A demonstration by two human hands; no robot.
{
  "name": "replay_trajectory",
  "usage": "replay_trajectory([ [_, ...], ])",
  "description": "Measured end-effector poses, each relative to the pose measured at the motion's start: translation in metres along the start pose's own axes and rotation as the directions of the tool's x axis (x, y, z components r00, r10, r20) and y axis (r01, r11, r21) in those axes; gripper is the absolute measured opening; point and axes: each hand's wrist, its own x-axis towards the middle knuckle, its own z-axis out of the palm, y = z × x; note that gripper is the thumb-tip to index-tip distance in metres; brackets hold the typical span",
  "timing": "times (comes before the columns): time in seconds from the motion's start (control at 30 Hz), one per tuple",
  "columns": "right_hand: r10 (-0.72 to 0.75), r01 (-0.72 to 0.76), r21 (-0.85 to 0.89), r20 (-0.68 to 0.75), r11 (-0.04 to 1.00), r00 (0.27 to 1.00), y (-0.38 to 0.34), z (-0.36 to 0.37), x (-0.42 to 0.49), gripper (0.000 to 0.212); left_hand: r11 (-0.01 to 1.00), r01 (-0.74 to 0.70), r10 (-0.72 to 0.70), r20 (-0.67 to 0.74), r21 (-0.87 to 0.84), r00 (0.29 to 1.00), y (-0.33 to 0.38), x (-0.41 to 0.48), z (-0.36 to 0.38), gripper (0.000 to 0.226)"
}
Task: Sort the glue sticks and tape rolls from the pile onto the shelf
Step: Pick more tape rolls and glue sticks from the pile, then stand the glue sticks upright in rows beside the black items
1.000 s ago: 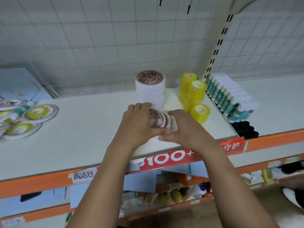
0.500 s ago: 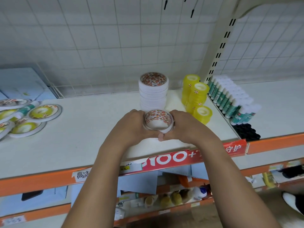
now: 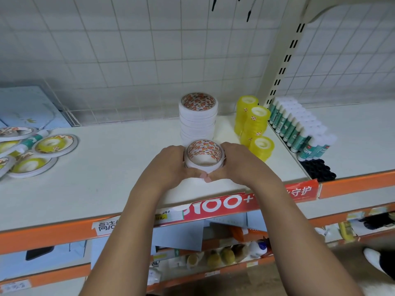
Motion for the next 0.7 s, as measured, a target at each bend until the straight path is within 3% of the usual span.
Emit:
replay_trajectory([
  [0.1,0.024,-0.024,-0.021,0.009,0.999,1.000,-0.001,0.002,-0.007,0.092,1.000,0.023,-0.023,0.002,-0.021,1.000,0.000,-0.001,0.000,0.064],
  [0.17,0.038,-0.038,-0.077,0.002,0.996,0.999,-0.004,-0.001,-0.017,0.117,0.997,0.064,-0.065,0.008,0.048,0.998,0.000,-0.002,-0.002,0.062],
  [0.2,0.029,-0.032,-0.120,-0.022,0.992,0.999,-0.006,-0.005,-0.022,0.119,0.991,0.095,-0.095,0.000,0.091,0.995,-0.001,-0.004,-0.005,0.062],
  [0.27,-0.030,0.012,-0.193,-0.090,0.981,0.995,-0.014,-0.013,-0.030,0.103,0.980,0.130,-0.124,-0.048,0.150,0.991,-0.004,-0.008,-0.014,0.062],
  [0.43,-0.279,0.232,-0.223,-0.210,0.947,0.937,-0.059,0.000,-0.028,0.042,0.955,0.091,-0.032,-0.206,0.284,0.978,-0.017,-0.034,-0.039,0.039],
  [0.7,-0.481,0.459,-0.194,-0.090,0.867,0.872,-0.151,0.075,-0.006,0.029,0.918,0.237,-0.107,-0.376,0.319,0.921,-0.083,-0.104,-0.088,0.032],
])
